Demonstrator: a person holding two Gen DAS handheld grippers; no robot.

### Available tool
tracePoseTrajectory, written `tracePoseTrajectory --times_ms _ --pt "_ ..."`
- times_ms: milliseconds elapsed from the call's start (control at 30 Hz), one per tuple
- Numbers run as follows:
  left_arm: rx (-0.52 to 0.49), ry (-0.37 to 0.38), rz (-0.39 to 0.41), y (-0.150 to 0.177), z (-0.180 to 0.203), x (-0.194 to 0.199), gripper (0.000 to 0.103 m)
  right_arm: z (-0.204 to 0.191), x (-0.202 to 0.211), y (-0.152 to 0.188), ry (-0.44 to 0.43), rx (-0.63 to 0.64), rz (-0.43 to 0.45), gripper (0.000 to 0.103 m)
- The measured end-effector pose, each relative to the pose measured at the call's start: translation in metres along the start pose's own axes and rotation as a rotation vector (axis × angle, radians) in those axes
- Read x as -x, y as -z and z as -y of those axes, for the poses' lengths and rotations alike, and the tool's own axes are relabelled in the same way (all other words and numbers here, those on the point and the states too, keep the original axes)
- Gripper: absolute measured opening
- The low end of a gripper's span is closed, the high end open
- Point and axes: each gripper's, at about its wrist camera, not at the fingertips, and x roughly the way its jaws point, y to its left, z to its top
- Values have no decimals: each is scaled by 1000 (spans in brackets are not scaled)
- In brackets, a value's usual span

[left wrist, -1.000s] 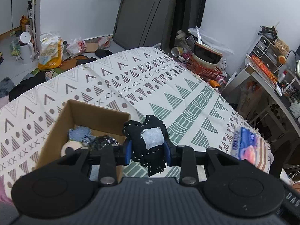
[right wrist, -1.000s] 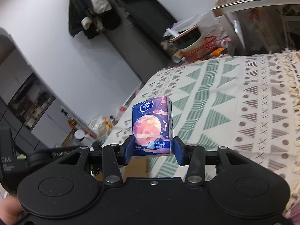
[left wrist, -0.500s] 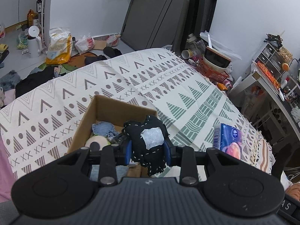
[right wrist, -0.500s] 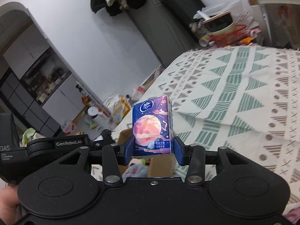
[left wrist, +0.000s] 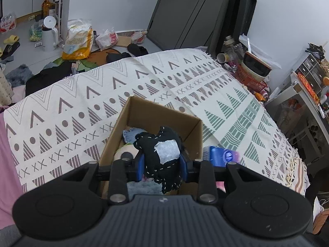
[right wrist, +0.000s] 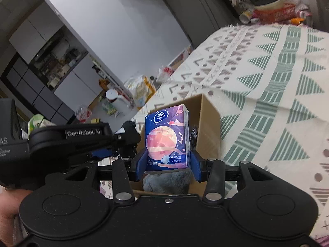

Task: Organize soft objects
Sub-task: 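Carry the lace patch and tissue packet over the box with both grippers, then open both grippers to drop the lace patch and tissue packet into the box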

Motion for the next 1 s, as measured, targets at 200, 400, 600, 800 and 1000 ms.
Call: tracePoseTrajectory --times_ms 200,400,600,800,1000 --pt "23 -24 -17 -3 -13 -9 33 -1 -20 3 -27 -26 -46 48" --pt "15 -43 -30 -6 -16 -18 33 7 -25 2 -31 -81 -68 58" --pt "2 -40 -40 -6 -9 -26 34 19 -10 -3 -11 -98 -37 62" --pt "-15 -40 -4 -12 4 -26 40 28 -1 -7 18 -109 -23 65" --pt "-13 -52 22 -17 12 -18 75 32 8 -11 21 -111 -4 68"
